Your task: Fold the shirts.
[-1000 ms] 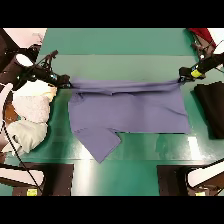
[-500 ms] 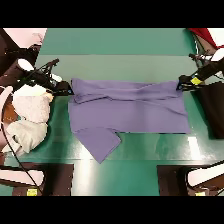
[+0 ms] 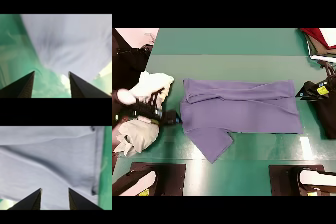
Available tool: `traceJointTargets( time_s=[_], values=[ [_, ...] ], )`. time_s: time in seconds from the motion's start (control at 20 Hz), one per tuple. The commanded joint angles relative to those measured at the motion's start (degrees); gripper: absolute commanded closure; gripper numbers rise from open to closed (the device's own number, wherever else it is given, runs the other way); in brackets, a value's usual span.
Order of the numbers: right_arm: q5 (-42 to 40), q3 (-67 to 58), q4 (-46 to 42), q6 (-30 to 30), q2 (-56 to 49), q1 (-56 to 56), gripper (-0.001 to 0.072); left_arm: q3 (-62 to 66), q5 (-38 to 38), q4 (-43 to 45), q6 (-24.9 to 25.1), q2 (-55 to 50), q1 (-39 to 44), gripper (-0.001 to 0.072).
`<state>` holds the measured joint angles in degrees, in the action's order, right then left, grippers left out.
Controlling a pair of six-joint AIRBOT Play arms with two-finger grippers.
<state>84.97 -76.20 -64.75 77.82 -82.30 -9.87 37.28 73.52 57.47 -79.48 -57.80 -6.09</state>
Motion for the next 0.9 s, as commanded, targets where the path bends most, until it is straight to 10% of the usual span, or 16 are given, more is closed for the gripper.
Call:
traceJointTargets(
  time_s=[0.0,0.45,0.7,0.85],
  values=[
    [-3.4,5.5,2.2,-1.0,4.0,-1.0,0.0325,-14.4,-1.9,-4.8,-3.0,11.1,-0.1,0.0222],
    [-3.3,5.5,2.3,-1.0,4.1,-0.8,0.0325,-22.1,-14.2,-14.4,0.4,11.7,4.3,0.0222],
    [-2.3,5.5,2.3,-1.0,4.1,-0.9,0.0325,-22.1,-22.7,-15.5,-5.9,11.6,17.1,0.0226],
    [-1.8,5.6,2.1,-1.0,4.4,-1.0,0.0325,-22.1,-26.3,-17.2,-6.1,11.6,19.3,0.059]
  ],
)
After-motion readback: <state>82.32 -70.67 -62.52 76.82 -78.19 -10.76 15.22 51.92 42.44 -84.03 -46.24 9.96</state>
